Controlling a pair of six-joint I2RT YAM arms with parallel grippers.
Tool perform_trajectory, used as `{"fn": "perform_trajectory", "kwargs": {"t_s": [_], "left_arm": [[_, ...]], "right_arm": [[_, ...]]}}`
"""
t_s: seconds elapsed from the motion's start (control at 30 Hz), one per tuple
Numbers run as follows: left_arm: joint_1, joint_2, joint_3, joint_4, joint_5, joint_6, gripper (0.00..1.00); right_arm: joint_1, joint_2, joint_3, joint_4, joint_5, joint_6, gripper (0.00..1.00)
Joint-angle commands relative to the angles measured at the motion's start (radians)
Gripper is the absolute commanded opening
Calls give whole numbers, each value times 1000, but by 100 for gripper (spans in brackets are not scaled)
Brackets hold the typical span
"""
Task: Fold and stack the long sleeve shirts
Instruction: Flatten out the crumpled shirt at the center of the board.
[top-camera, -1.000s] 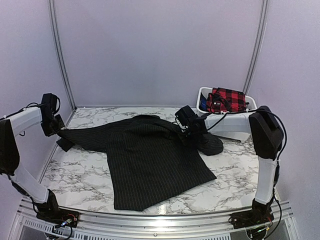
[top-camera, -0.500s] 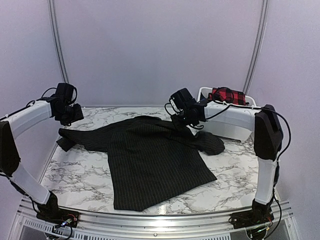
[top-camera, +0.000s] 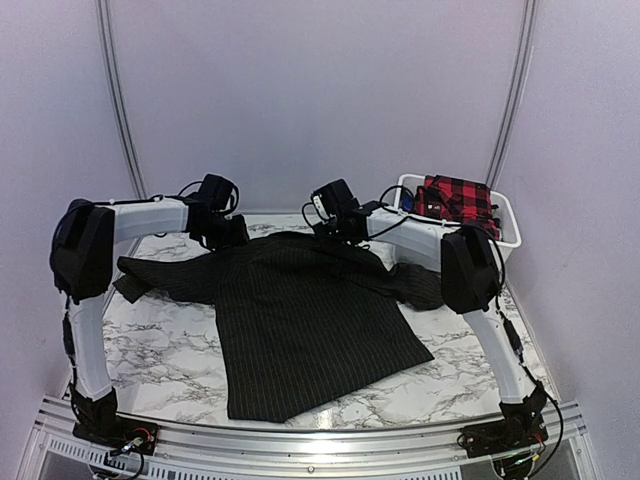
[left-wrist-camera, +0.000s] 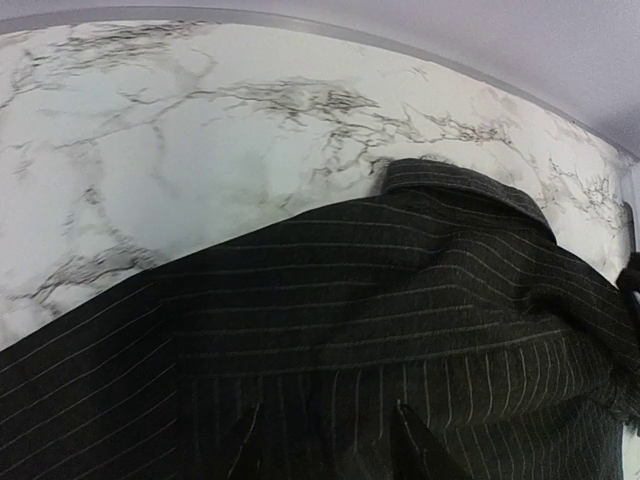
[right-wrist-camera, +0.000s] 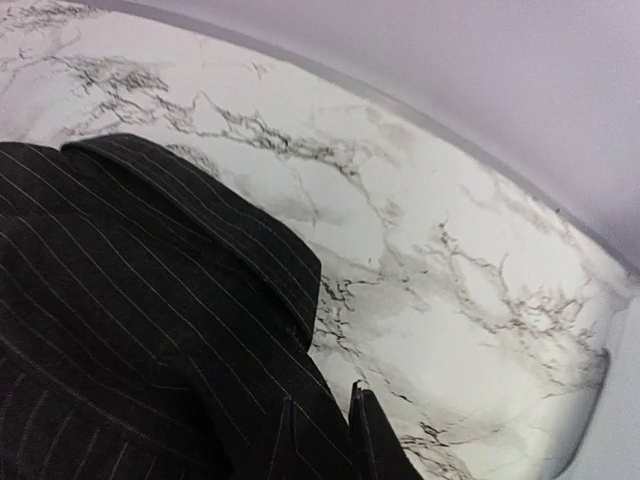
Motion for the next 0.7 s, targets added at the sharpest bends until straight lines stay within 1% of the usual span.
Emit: {"fn": "perform_trajectory", "kwargs": {"t_s": [0.0, 0.1, 0.2, 0.3, 0.4, 0.5, 0.57, 0.6, 0.67], "left_arm": [[-14, 128, 149, 71, 81, -26, 42], [-15, 214, 225, 75, 101, -47, 42], [-14, 275, 266, 78, 116, -68, 41], [-14, 313, 279, 81, 124, -82, 40], [-9, 329, 271, 83, 116, -92, 40], [11, 340, 256, 83, 109, -118, 39], [31, 341, 239, 83, 98, -141, 39], [40, 338, 228, 82, 87, -151, 39], [63, 332, 201, 82, 63, -169, 39]], "right_arm": [[-40, 58, 66, 17, -77, 32, 16], [-55, 84, 51, 29, -119, 54, 12], [-57, 90, 14, 21, -138, 70, 10], [-57, 65, -73, 31, -151, 101, 7], [-57, 14, -198, 84, -166, 123, 7], [-60, 9, -224, 99, -148, 120, 8], [-67, 21, -200, 90, -134, 112, 11], [-72, 26, -184, 87, -133, 108, 14], [-85, 37, -132, 76, -134, 93, 25]]}}
